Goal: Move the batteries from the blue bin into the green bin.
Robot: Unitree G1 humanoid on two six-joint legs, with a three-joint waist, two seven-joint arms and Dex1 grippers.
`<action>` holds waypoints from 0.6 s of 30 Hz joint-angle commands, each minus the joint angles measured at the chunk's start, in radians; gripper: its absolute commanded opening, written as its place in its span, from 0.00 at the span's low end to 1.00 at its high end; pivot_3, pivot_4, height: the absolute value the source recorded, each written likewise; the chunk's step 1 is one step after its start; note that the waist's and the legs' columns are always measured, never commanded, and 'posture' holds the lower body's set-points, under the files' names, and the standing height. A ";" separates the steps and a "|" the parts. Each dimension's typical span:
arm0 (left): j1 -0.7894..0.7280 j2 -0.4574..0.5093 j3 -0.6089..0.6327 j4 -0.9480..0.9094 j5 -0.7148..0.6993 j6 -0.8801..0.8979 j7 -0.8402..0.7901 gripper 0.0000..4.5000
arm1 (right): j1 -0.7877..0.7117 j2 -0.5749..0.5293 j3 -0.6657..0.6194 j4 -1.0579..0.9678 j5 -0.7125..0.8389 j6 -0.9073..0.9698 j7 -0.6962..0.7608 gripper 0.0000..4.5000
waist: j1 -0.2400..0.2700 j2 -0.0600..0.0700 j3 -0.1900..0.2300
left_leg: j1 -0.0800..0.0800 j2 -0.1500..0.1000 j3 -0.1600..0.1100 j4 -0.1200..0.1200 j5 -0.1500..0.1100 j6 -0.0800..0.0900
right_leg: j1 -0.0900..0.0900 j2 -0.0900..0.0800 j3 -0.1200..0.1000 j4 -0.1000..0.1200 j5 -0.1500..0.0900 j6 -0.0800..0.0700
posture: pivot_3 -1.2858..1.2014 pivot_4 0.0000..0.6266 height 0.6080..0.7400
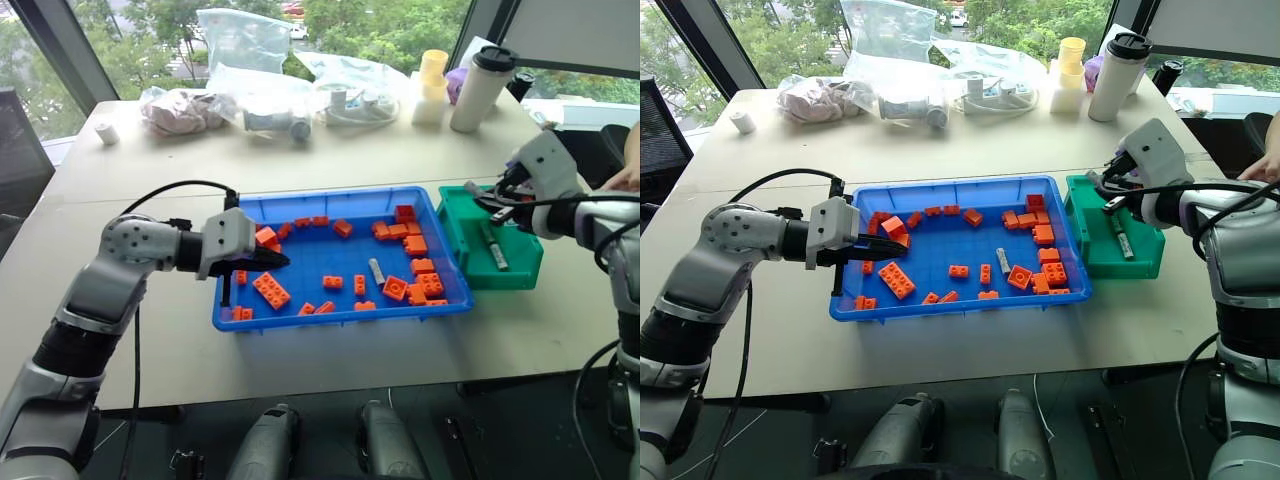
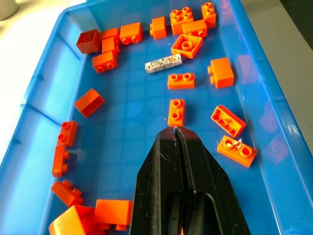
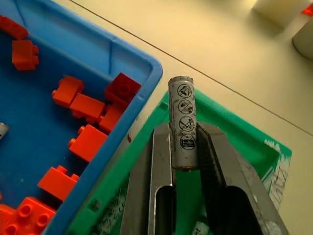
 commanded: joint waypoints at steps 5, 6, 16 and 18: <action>-0.053 -0.023 -0.010 0.039 0.019 -0.047 -0.022 0.00 | 0.066 -0.036 -0.037 -0.053 0.022 -0.028 -0.017 0.53 | -0.009 0.000 0.000 | 0.000 0.000 0.000 0.000 0.000 0.000 | 0.000 0.000 0.000 0.000 0.000 0.000 | 0.52 0.24 1.00; -0.054 -0.025 -0.010 0.040 0.020 -0.048 -0.023 0.00 | 0.050 -0.035 -0.036 -0.062 0.028 -0.024 -0.021 0.65 | -0.009 0.000 0.000 | 0.000 0.000 0.000 0.000 0.000 0.000 | 0.000 0.000 0.000 0.000 0.000 0.000 | 0.52 0.24 1.00; -0.052 -0.028 -0.002 0.037 0.026 -0.047 -0.026 0.00 | -0.130 0.108 0.113 -0.250 0.215 0.123 -0.010 0.85 | -0.008 0.000 0.000 | 0.000 0.000 -0.001 0.001 0.000 0.000 | 0.001 0.000 0.000 0.000 0.000 0.000 | 0.52 0.24 1.00; -0.052 -0.027 0.000 0.033 0.027 -0.044 -0.023 0.00 | -0.135 0.171 0.170 -0.261 0.222 0.147 -0.042 0.85 | -0.008 0.000 0.000 | 0.000 0.001 -0.001 0.001 0.000 0.000 | 0.001 0.000 0.000 0.000 0.000 0.000 | 0.52 0.24 1.00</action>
